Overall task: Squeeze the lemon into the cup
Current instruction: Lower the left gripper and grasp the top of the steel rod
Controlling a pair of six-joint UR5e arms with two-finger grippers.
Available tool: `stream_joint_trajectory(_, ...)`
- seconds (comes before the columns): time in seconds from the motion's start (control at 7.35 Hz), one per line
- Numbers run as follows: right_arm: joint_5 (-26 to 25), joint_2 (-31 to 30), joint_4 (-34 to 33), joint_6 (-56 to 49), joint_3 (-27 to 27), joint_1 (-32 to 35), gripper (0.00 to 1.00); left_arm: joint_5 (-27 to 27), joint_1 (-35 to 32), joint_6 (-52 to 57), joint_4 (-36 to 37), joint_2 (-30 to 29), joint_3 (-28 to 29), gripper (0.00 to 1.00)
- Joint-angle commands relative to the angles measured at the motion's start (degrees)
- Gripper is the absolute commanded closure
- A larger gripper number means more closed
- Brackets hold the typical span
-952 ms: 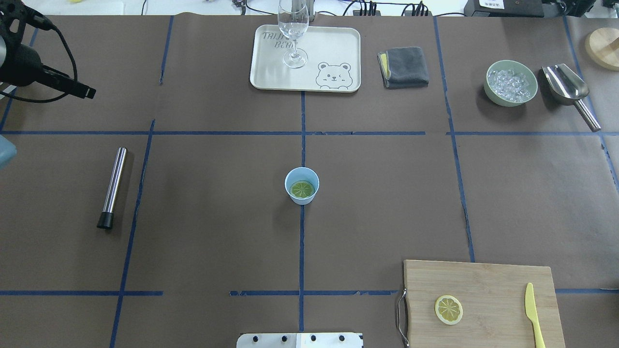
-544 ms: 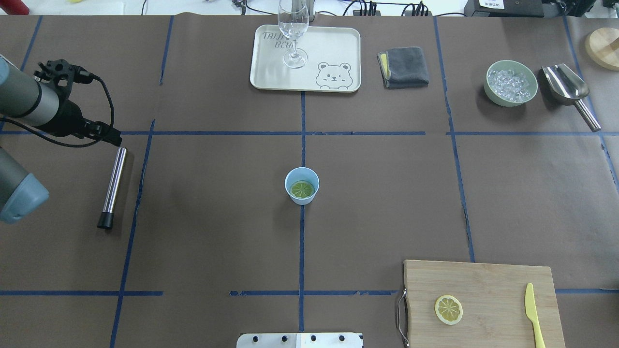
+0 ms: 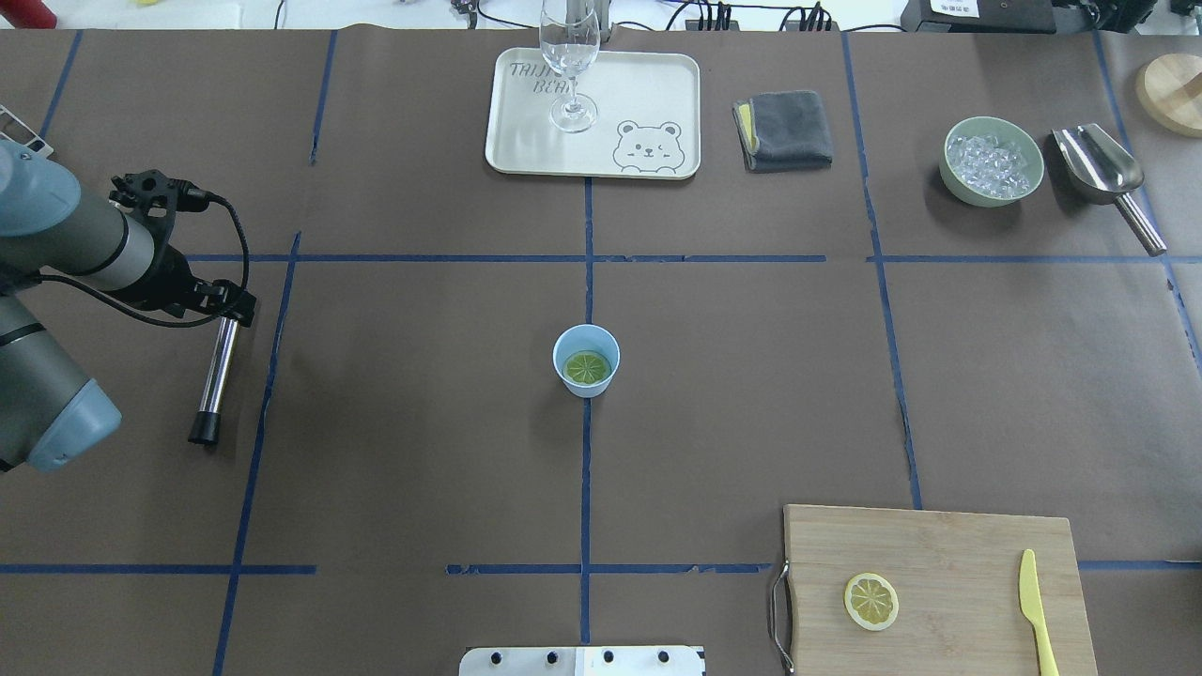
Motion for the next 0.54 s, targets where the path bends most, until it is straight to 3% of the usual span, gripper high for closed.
stream_joint_trajectory(0.0,-0.1,-0.08,0.0,0.16,0.01,0.0,0.0,0.03,1.06,-0.19,-0.17,-0.52,0.94,0.08)
stream_joint_trajectory(0.41,-0.1,-0.08,0.0,0.34,-0.25,0.09,0.0,0.03,1.59,-0.02,-4.37,-0.61,4.18,0.08)
